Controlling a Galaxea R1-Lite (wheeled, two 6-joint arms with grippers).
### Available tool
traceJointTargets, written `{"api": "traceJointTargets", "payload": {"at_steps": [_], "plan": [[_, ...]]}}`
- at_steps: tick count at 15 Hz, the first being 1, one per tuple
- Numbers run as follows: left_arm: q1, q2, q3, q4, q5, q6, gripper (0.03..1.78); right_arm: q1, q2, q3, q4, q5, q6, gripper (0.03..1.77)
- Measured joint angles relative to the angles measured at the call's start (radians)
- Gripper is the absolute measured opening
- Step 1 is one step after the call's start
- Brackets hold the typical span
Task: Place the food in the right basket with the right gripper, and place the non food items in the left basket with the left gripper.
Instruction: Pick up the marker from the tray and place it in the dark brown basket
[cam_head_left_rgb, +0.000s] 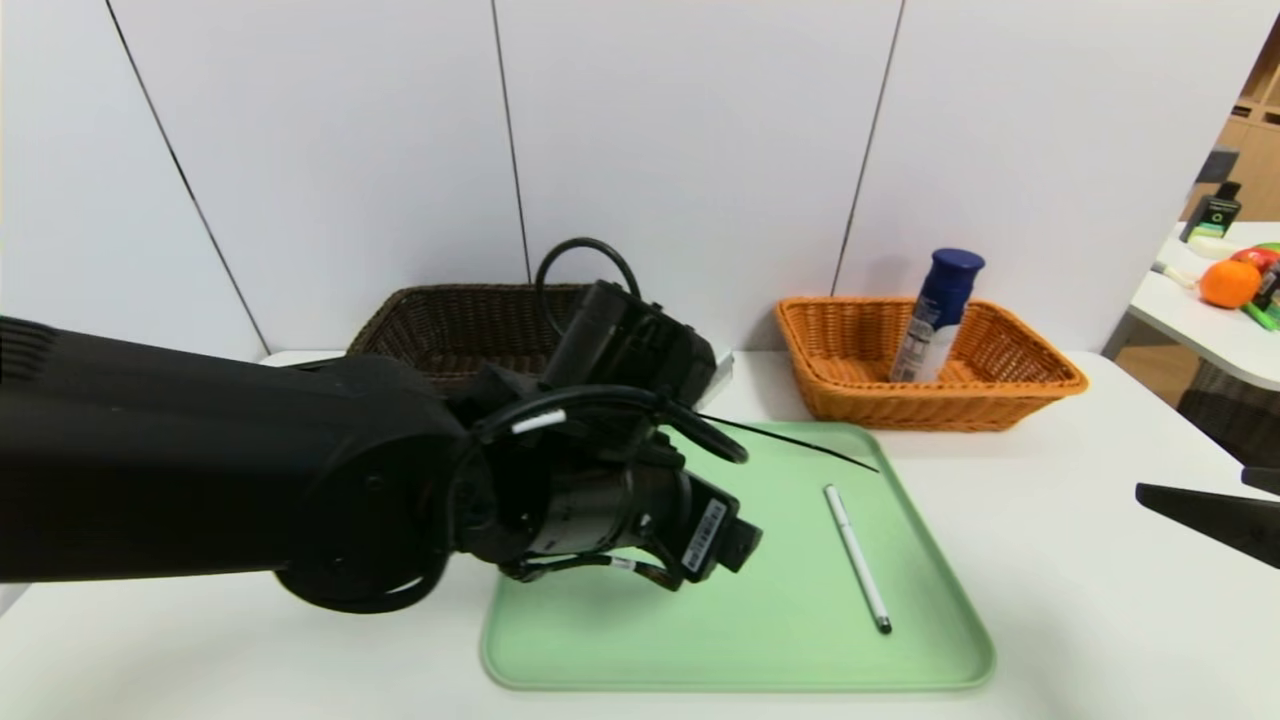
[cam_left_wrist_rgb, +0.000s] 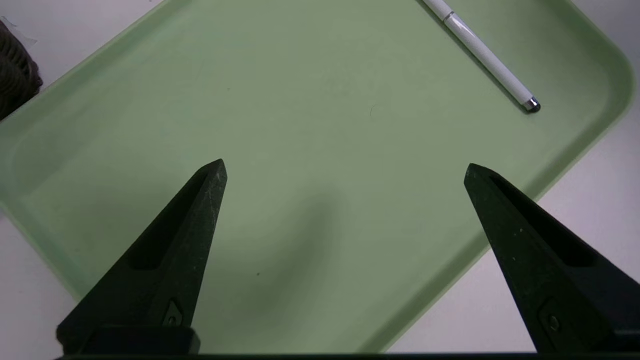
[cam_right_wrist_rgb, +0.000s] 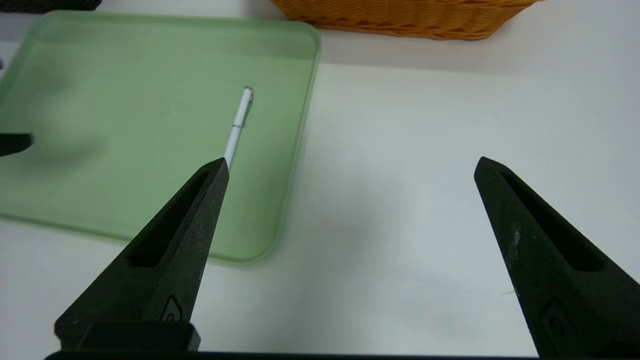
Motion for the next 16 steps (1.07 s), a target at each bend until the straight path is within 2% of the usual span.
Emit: {"api": "traceJointTargets", "payload": {"at_steps": [1, 6, 12, 16], "plan": [[-0.013, 0.034, -0.029, 0.0, 0.022, -0.014, 1.69, 0.003, -0.012, 0.015, 0.002, 0.01, 0.0, 1.69], [-0.041, 0.137, -0.13, 0.01, 0.054, -0.073, 1.69, 0.049, -0.041, 0.065, 0.034, 0.014, 0.001, 1.69], [-0.099, 0.239, -0.294, 0.052, 0.179, -0.156, 1.69, 0.058, -0.051, 0.08, 0.033, 0.012, 0.002, 1.69], [-0.137, 0.3, -0.426, 0.146, 0.293, -0.224, 1.69, 0.058, -0.056, 0.085, 0.031, 0.012, 0.002, 1.69]]}}
